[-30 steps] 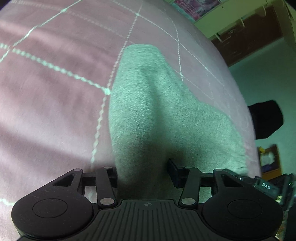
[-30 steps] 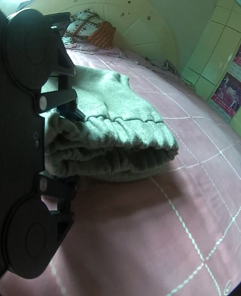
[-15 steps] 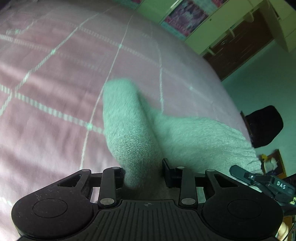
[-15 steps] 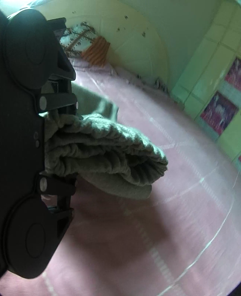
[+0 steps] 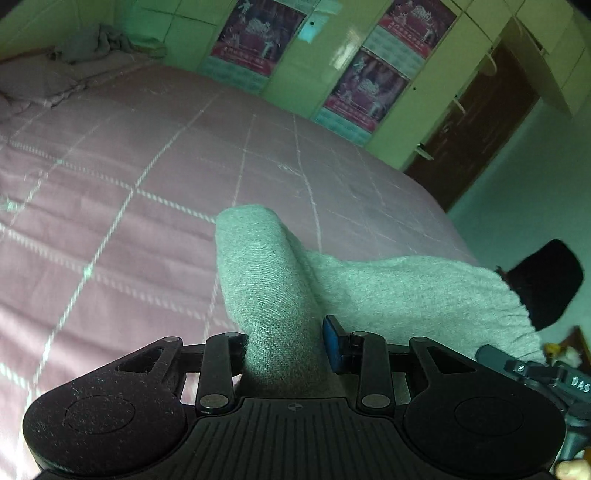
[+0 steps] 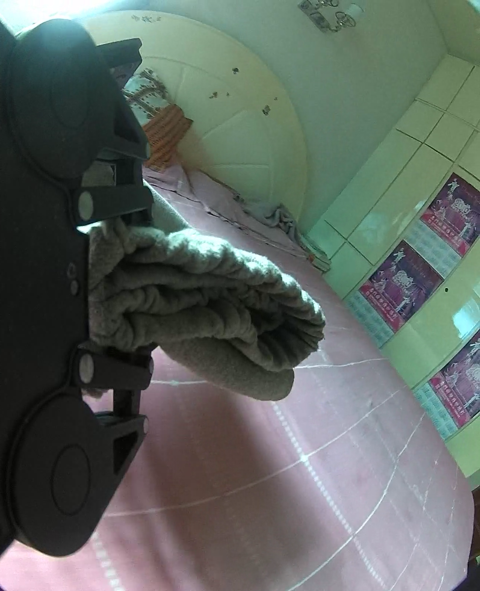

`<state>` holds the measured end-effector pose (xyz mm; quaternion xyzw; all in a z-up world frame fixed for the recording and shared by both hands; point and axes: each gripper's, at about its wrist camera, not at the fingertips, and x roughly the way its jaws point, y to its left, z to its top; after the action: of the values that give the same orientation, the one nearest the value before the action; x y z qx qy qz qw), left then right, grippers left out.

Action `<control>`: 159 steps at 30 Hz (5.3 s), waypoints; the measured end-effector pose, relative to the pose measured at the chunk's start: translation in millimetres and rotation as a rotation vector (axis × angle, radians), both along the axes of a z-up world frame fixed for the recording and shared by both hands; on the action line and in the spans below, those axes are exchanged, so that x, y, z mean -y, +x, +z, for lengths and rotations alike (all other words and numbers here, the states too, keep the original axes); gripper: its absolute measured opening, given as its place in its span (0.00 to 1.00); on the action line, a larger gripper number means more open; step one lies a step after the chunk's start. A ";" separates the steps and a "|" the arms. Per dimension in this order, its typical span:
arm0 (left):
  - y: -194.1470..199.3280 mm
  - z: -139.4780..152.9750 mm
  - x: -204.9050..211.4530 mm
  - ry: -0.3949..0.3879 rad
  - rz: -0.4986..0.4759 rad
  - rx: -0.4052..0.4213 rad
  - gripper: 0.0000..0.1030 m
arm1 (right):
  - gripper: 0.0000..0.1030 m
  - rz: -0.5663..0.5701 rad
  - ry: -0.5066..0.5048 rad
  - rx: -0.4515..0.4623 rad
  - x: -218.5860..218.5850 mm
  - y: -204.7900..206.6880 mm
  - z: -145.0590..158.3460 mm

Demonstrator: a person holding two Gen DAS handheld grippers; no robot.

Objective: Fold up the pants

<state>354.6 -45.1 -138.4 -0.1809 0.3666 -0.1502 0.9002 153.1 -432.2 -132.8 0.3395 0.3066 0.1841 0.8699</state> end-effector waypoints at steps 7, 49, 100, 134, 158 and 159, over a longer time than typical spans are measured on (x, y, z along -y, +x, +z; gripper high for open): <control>30.7 -18.4 17.5 0.087 0.011 -0.008 0.33 | 0.43 -0.013 -0.046 -0.017 -11.4 26.9 -3.6; -28.0 -77.7 76.6 0.474 -0.011 -0.045 0.72 | 0.38 -0.028 -0.975 -0.033 -84.9 -57.5 -98.6; -30.6 -72.0 75.6 0.476 0.054 -0.161 1.00 | 0.63 -0.118 -0.916 -0.045 -81.0 -89.8 -59.9; -283.2 76.4 86.8 0.629 0.138 0.243 1.00 | 0.76 -0.109 -0.704 0.154 -96.7 -289.5 32.2; -372.3 99.7 76.8 0.540 0.120 0.253 1.00 | 0.97 -0.290 -0.667 0.231 -85.9 -390.2 74.5; -373.3 100.7 78.2 0.552 0.116 0.255 1.00 | 0.97 -0.297 -0.670 0.230 -85.8 -390.8 75.5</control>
<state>-18.7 -123.2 -37.7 0.0700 0.2668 -0.0147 0.9611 -237.7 -346.3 -57.3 0.0539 0.1976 -0.0172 0.9786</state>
